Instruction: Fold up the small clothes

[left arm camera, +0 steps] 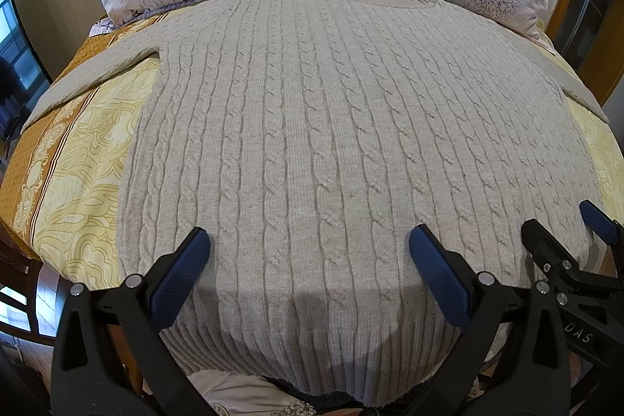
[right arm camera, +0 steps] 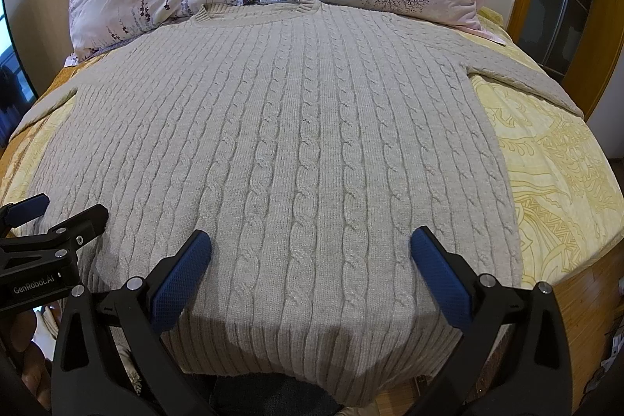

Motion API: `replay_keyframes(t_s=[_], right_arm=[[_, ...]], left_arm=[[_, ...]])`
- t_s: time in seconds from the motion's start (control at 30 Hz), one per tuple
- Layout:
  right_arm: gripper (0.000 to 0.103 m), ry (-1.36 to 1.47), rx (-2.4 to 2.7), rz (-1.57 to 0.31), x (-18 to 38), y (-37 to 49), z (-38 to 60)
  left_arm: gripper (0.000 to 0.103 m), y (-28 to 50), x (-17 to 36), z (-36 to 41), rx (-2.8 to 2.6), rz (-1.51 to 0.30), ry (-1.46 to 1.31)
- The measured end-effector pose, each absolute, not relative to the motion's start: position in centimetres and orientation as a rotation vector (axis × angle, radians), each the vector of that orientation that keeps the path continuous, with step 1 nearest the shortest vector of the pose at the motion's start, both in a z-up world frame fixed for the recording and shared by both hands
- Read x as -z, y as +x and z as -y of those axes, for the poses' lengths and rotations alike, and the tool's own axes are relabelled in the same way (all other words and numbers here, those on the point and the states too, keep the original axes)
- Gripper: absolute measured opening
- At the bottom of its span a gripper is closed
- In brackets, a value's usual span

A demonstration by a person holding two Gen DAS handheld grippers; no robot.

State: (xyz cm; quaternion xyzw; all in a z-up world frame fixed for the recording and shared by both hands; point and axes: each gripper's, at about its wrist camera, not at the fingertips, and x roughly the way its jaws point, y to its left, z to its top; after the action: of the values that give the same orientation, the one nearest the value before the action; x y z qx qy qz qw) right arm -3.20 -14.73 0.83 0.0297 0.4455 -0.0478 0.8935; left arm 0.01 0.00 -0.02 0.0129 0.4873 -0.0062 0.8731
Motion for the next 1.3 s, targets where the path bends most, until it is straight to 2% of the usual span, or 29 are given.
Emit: replay_keyframes(t_s=[1.3], right_arm=[[0.102, 0.061, 0.099, -0.933, -0.51, -3.27, 14.74]], left_arm=[[0.101, 0.05, 0.15, -0.10, 0.013, -1.024, 0.026]])
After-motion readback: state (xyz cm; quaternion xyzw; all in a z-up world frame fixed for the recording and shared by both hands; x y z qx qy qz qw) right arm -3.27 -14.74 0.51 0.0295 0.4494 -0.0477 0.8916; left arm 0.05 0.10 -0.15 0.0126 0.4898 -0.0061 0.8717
